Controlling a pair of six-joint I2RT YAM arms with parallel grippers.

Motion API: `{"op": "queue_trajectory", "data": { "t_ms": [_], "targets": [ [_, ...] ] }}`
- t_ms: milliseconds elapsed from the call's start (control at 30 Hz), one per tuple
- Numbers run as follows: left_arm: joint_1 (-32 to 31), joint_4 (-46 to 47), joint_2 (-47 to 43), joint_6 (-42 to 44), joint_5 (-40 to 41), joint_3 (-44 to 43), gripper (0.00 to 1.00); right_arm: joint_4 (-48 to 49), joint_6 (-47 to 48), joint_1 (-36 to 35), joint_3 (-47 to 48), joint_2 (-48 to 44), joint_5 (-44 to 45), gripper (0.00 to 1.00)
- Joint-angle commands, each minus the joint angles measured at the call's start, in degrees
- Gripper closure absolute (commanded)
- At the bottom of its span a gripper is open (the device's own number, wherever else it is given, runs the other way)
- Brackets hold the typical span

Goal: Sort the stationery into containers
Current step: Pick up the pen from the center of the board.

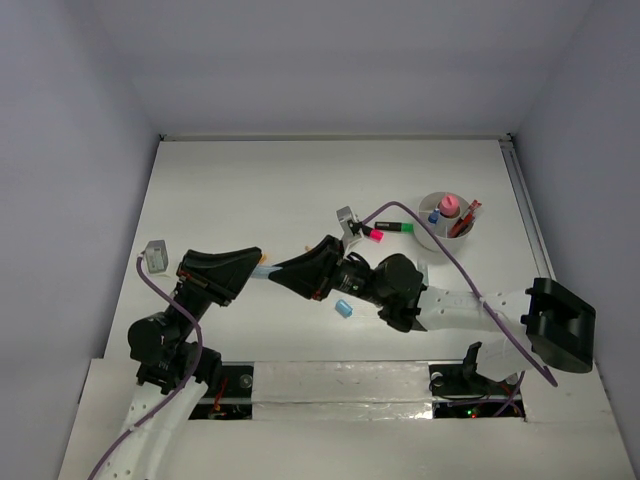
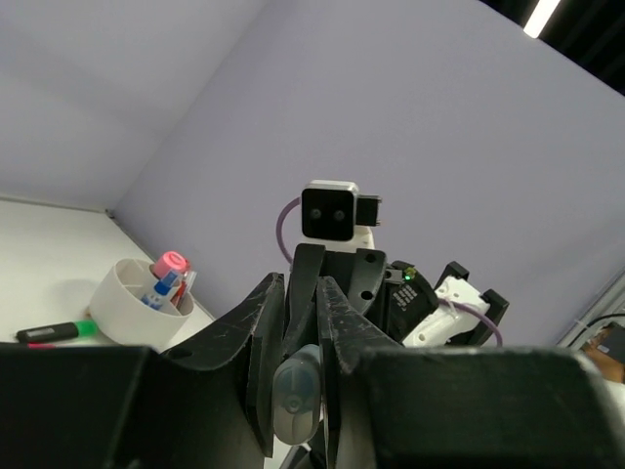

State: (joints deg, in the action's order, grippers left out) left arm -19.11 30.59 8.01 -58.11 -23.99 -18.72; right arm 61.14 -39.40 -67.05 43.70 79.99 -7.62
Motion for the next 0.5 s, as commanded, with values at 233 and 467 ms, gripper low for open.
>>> {"op": "queue_trajectory", "data": {
  "t_ms": [233, 467],
  "targets": [
    [0.0, 0.7, 2.5, 2.0, -7.2, -2.0, 0.88, -14.3, 3.9, 0.1, 3.0, -5.7, 4.0, 0.99],
    [0.0, -24.4, 6.6, 17.4, -10.7, -14.3, 0.49, -56.5, 16.2, 8.8, 13.2, -15.5, -8.2, 0.99]
  ]
}}
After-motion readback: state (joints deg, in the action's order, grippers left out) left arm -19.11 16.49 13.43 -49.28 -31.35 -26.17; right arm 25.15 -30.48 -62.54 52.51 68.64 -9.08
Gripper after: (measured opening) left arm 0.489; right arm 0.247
